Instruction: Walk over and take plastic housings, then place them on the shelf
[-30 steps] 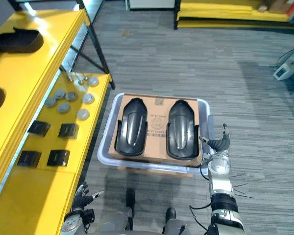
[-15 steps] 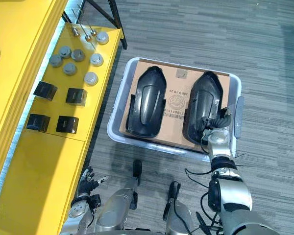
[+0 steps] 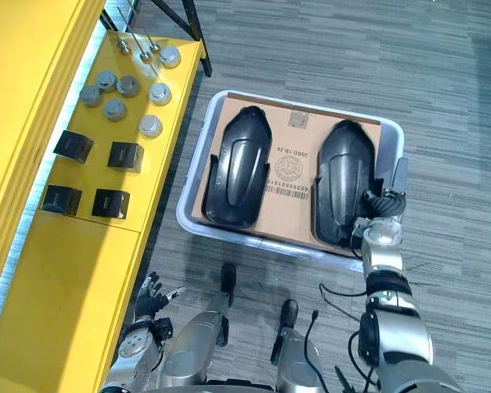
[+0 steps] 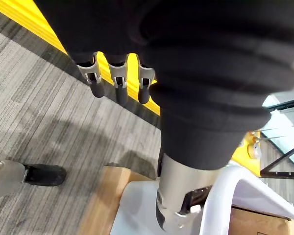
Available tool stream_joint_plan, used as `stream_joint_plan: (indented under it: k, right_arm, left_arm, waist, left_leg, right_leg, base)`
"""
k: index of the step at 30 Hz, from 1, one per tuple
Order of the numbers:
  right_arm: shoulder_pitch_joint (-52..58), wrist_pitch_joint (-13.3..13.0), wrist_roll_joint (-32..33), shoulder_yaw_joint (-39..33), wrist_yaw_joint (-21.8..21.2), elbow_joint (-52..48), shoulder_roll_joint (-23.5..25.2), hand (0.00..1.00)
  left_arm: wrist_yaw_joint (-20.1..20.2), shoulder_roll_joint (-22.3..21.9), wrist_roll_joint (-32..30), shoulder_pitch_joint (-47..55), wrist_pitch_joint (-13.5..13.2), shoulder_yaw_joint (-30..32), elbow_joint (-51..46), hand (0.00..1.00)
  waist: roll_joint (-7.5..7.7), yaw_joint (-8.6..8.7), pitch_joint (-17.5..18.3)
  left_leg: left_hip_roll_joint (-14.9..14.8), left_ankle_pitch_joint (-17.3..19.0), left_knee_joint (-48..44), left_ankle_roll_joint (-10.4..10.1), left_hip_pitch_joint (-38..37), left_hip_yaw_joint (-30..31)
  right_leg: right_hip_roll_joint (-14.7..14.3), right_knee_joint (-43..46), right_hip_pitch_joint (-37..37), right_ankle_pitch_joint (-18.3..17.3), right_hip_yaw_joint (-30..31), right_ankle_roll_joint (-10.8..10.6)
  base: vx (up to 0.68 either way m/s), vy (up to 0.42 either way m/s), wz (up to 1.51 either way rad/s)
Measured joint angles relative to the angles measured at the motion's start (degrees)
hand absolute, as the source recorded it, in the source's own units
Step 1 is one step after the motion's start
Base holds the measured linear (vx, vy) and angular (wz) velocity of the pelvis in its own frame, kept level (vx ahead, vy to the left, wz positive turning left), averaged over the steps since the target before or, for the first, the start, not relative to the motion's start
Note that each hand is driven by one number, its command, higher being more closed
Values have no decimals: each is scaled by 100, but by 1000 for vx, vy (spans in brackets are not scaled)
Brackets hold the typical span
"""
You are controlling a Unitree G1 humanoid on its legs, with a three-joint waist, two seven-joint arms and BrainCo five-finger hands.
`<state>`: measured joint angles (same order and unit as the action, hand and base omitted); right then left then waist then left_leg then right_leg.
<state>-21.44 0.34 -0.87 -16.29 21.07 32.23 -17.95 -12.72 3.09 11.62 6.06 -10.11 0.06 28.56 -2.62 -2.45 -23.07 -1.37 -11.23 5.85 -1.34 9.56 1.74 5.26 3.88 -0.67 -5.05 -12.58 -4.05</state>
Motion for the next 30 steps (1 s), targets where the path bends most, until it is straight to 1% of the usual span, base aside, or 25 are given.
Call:
stream_joint_plan:
  k: [1, 2, 3, 4, 5, 6, 7, 8, 12, 14, 16, 17, 18, 20, 21, 25, 28, 30]
  right_arm:
    - [335, -1, -64, -142, 1, -432, 159, 100]
    - [688, -2, -156, -256, 10, -826, 299, 100]
    - [825, -6, -191, -303, 7, -948, 360, 100]
    - [1061, -11, -217, -351, 17, -1151, 477, 100]
    - [1290, -23, -233, -372, 23, -1370, 551, 100]
    - [1391, -45, -272, -383, 22, -1485, 580, 100]
    - [1532, -57, -327, -408, 20, -1684, 643, 100]
    - [1732, -80, -429, -426, 23, -2090, 772, 100]
    - [1851, -161, -783, -243, 19, -2851, 1086, 100]
    - [1848, -197, -1025, -17, 20, -3220, 1189, 100]
    - [1835, -227, -1319, 291, 25, -3463, 1276, 100]
    - [1835, -227, -1342, 380, 24, -3536, 1321, 100]
    - [1804, -229, -1533, 663, 22, -3656, 1432, 100]
    - [1793, -229, -1686, 982, 23, -3801, 1567, 100]
    - [1772, -237, -1793, 1173, 23, -3865, 1643, 100]
    - [1730, -245, -2001, 1712, 69, -4064, 1832, 100]
    - [1730, -275, -1999, 2165, 163, -4071, 1990, 100]
    - [1730, -277, -1978, 2274, 248, -4071, 1986, 100]
  left_arm:
    - [17, 0, 0, 25, 39, 54, -220, 0]
    - [17, -1, -1, 99, 46, 76, -514, 0]
    - [17, -1, -1, 175, 50, 81, -703, 0]
    - [17, -3, 0, 357, 54, 86, -1138, 0]
    - [20, -5, 3, 462, 52, 70, -1517, 0]
    - [19, -6, 6, 478, 51, 63, -1677, 0]
    - [19, -12, 7, 484, 51, 55, -1923, 0]
    - [18, -64, 16, 497, 38, 55, -2416, 0]
    - [0, -129, 24, 505, -37, -87, -3458, 0]
    - [-37, -136, 19, 422, -54, -287, -3885, 0]
    - [-206, -139, 8, 266, -136, -572, -4146, 0]
    - [-247, -138, 7, 213, -160, -659, -4193, 0]
    - [-320, -137, -2, 100, -164, -835, -4279, 0]
    - [-407, -146, -12, -38, -161, -1084, -4287, 0]
    - [-473, -168, -122, -126, -153, -1210, -4287, 0]
    - [-675, -219, -424, -416, -131, -1603, -4249, 0]
    - [-866, -236, -762, -568, 17, -1830, -4009, 0]
    - [-1014, -273, -927, -591, 94, -1851, -3891, 0]
  waist:
    - [38, 38, 26]
    - [86, 53, 161]
    - [111, 80, 247]
    - [173, 154, 448]
    - [218, 164, 633]
    - [231, 175, 700]
    - [237, 186, 770]
    - [244, 219, 810]
    - [205, 320, 1041]
    - [190, 321, 1158]
    - [198, 317, 1266]
    - [201, 307, 1272]
    - [207, 298, 1295]
    - [196, 299, 1355]
    - [195, 309, 1417]
    - [194, 314, 1457]
    - [187, 327, 1574]
    - [192, 323, 1609]
  left_leg:
    - [7, 0, -15, 0, -42, 13]
    - [18, 0, -16, 0, -45, 20]
    - [19, 4, 0, 3, -45, 12]
    - [29, 30, 10, 26, -46, 10]
    - [34, 60, 10, 18, -53, -2]
    - [35, 62, 10, 20, -65, -9]
    - [37, 65, 11, 23, -93, -13]
    - [39, 65, 11, 23, -188, -8]
    - [34, 64, 12, 23, -247, -10]
    - [30, 64, 12, 23, -249, -26]
    - [27, 61, 10, 22, -264, -47]
    - [28, 59, 10, 25, -297, -51]
    - [32, 42, 10, 48, -378, -78]
    - [35, 42, 10, 49, -438, -120]
    - [32, 42, 10, 49, -440, -162]
    - [16, 42, 11, 49, -502, -205]
    - [11, 43, 12, 49, -512, -226]
    - [2, 43, 12, 49, -538, -267]
  right_leg:
    - [7, 1, 47, -1, -11, -3]
    - [18, 1, 51, -7, -13, -13]
    - [21, 1, 51, -10, -7, -17]
    - [32, -4, 50, -15, -3, -23]
    - [39, -6, 51, -15, 18, -23]
    - [42, -7, 57, -15, 27, -23]
    - [42, -7, 81, -15, 31, -24]
    - [44, -5, 172, -16, 18, -25]
    - [38, -13, 222, -17, 10, -24]
    - [35, -19, 204, -16, 19, -23]
    - [37, -14, 209, -12, 28, -22]
    - [39, -11, 237, -10, 32, -23]
    - [51, -1, 291, -9, 44, -25]
    - [60, 1, 343, -3, 78, -29]
    - [59, 1, 338, -2, 108, -29]
    - [54, 8, 353, 0, 178, -27]
    - [53, 3, 349, 10, 195, -27]
    - [50, 4, 358, 19, 220, -26]
  base:
    - [-38, 11, 5]
    - [-34, 11, 3]
    - [0, 0, 0]
    - [-12, 9, -4]
    - [-9, 8, -6]
    - [-5, 7, -7]
    - [0, 0, 0]
    - [-38, -1, -2]
    - [-50, -1, 2]
    - [-43, 2, 0]
    - [-16, 1, -1]
    - [-7, -9, -9]
    - [-4, -10, -9]
    - [-6, -7, -10]
    - [-4, -1, -8]
    - [-21, -5, -9]
    - [-25, -9, -7]
    - [-16, -6, -7]
